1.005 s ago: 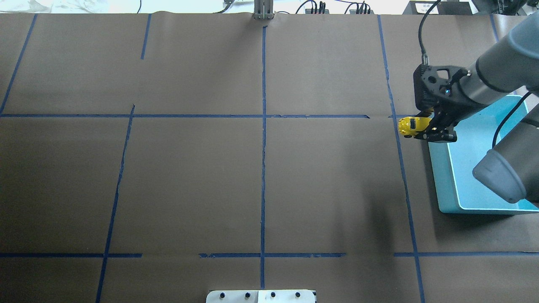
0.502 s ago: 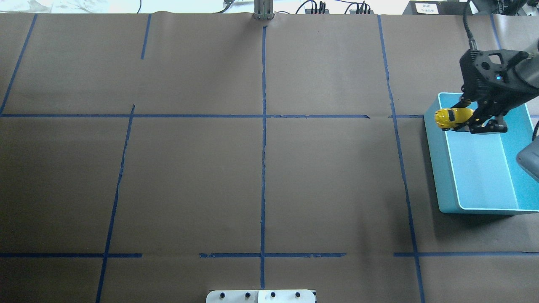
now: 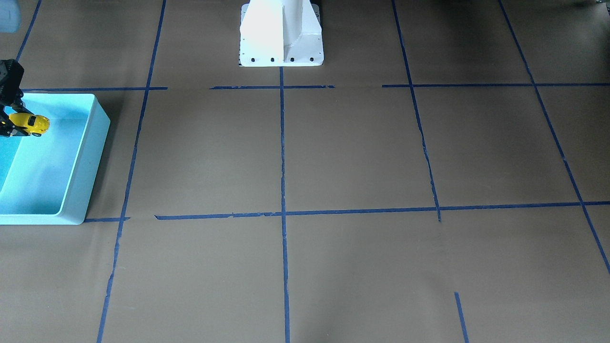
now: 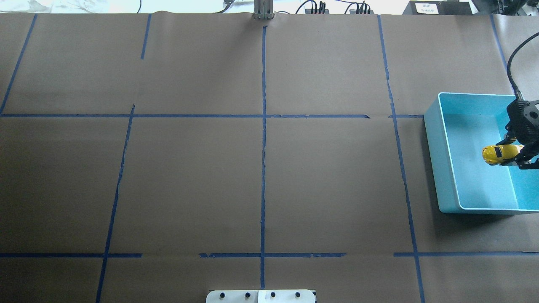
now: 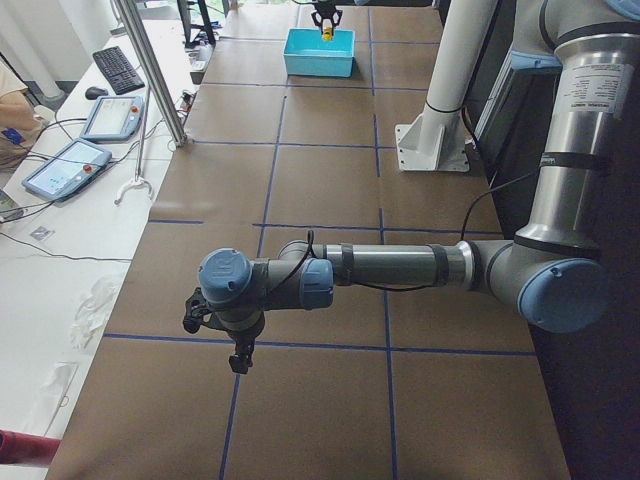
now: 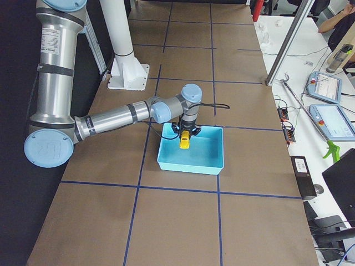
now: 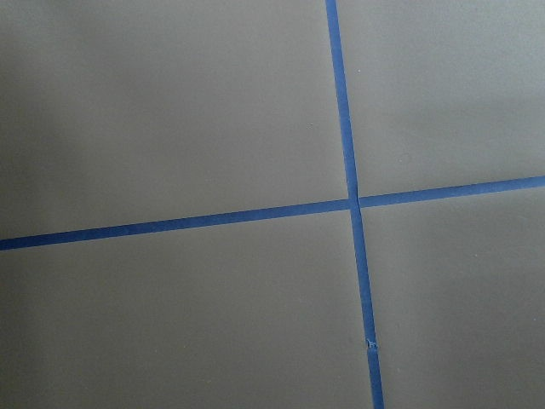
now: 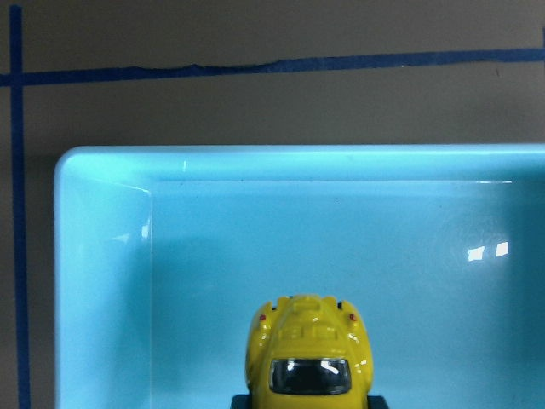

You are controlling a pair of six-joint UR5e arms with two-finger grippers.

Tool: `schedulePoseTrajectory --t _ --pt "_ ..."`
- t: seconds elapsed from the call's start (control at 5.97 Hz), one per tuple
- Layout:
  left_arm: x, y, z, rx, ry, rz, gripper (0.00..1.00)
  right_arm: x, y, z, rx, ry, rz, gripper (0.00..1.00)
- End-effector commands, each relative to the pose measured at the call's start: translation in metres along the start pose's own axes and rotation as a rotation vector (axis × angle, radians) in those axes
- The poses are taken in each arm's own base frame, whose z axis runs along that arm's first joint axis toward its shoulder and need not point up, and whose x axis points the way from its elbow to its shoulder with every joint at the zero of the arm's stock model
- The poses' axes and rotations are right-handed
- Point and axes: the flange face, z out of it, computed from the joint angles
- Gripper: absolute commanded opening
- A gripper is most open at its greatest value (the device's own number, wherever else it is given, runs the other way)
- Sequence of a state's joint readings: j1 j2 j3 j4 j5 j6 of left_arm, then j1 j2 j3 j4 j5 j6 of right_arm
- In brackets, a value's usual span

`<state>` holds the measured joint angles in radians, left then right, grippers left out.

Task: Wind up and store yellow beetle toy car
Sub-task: 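Lower the car into the blue bin and open the right gripper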

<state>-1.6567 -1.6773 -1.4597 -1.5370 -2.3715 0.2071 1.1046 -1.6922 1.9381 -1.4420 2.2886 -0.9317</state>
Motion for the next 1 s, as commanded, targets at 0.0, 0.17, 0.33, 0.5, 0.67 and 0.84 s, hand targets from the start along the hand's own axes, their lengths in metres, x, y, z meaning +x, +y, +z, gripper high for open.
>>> schedulePoseTrajectory --t 0.0,0.17,0.33,0.5,0.67,0.84 --pt "-0.001 0.0 0.001 -0.001 -0.001 -0.001 1.0 0.032 0.012 0.031 -0.016 0.041 0.024 0.0" --pt "-0.001 0.001 0.001 -0.001 -0.001 -0.001 1.0 0.036 0.017 0.047 -0.013 0.046 0.038 0.0" --pt "-0.001 0.001 0.001 -0.001 -0.001 -0.001 1.0 0.045 0.009 0.066 -0.014 0.045 0.026 0.01" --pt "-0.001 0.001 0.001 -0.001 -0.001 -0.001 1.0 0.042 -0.01 0.079 -0.002 0.043 0.01 0.01" --pt "-0.001 0.001 0.001 -0.001 -0.001 -0.001 1.0 0.037 -0.019 0.089 -0.01 0.05 -0.011 0.01" --pt "-0.001 0.002 0.001 -0.002 -0.001 -0.002 1.0 0.034 -0.024 0.093 -0.008 0.042 -0.001 0.01"
